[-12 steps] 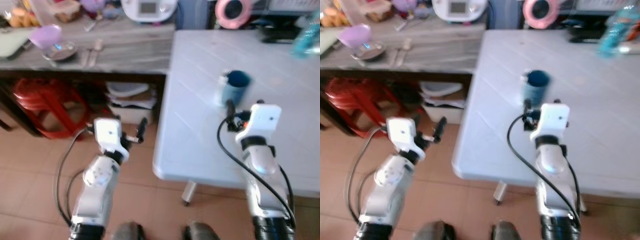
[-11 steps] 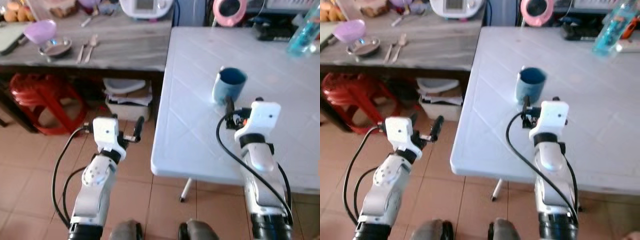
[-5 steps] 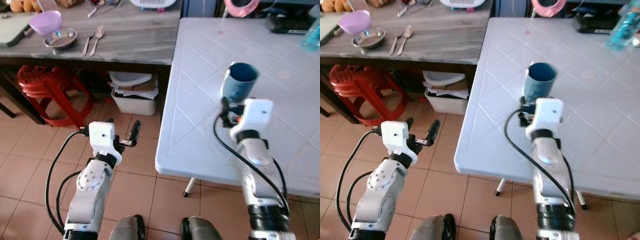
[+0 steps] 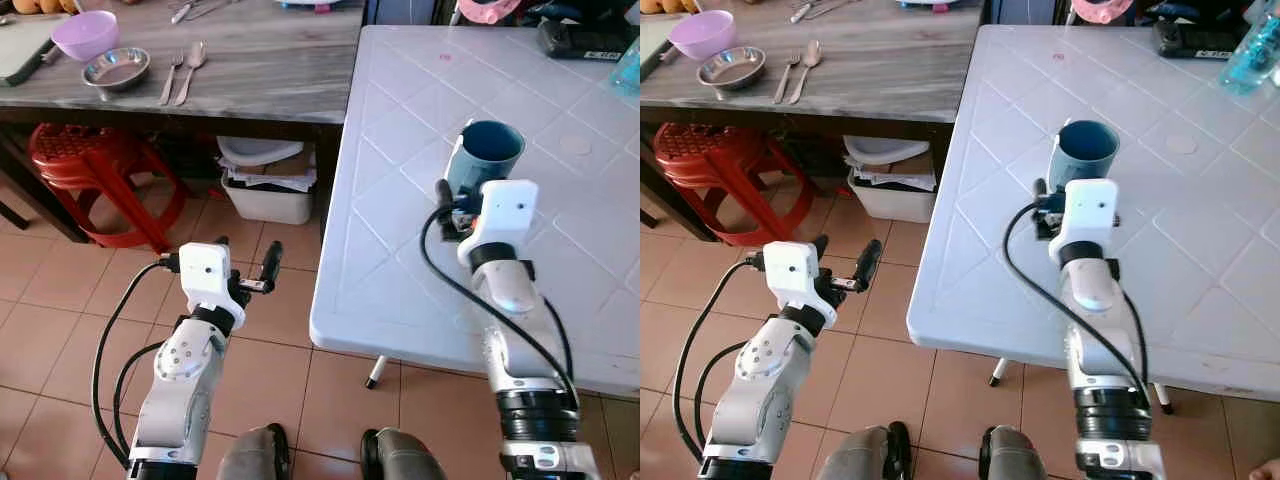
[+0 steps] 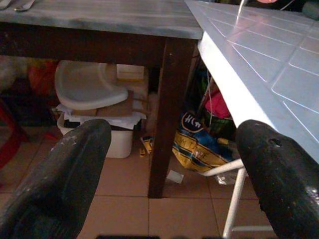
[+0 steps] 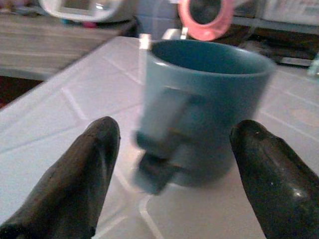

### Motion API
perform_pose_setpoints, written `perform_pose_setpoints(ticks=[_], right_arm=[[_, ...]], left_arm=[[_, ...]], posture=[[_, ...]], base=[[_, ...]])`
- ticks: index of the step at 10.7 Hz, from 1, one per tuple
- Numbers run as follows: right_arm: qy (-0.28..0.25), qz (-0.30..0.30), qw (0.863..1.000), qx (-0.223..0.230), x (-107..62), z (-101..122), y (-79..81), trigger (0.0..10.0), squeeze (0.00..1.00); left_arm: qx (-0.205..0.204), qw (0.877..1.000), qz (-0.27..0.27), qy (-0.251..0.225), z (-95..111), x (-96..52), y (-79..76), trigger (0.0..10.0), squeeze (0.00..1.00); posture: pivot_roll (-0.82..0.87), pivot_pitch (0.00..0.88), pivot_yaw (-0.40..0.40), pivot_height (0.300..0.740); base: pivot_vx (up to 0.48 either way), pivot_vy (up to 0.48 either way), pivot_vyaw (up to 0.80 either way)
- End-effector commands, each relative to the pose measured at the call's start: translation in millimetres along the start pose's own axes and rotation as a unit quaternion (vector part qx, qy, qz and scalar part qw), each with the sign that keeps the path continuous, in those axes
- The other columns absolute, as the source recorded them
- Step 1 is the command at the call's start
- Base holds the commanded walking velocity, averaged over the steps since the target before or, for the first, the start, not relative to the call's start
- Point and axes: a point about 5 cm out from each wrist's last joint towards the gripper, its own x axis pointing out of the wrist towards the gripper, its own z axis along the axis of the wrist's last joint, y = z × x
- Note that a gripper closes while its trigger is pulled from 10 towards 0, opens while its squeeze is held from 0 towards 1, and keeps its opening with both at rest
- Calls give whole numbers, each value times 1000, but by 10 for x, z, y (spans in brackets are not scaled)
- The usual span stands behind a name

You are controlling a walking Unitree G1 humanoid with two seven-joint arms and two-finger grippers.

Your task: Setting the table

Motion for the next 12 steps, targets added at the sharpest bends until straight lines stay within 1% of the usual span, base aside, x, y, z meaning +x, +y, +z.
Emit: perform_pose_setpoints(ticks=[1, 2, 4, 8, 12], right_arm=[[3, -13, 1000, -4, 13, 1, -45, 1490, 0], [3, -17, 1000, -6, 26, -2, -90, 667, 0], [1, -20, 1000, -7, 58, 7, -124, 0, 0], [-4, -14, 1000, -11, 146, 24, -137, 0, 0], [-1, -8, 1000, -3, 158, -3, -117, 0, 0]], left_arm=[[2, 1000, 3, 1, 12, -26, 17, 10000, 0], [2, 1000, 2, 2, 11, -26, 16, 10000, 0], [4, 1000, 0, 2, 13, -19, 19, 10000, 0], [9, 1000, 4, 4, 17, -24, 36, 10000, 0], [15, 1000, 8, 7, 12, -16, 58, 10000, 0]], posture=[[-7, 183, 71, 740], [-11, 186, 75, 740], [-12, 190, 78, 740], [-5, 192, 81, 740], [-6, 193, 83, 740]], base=[[0, 0, 0], [0, 0, 0], [0, 0, 0], [0, 0, 0], [0, 0, 0]])
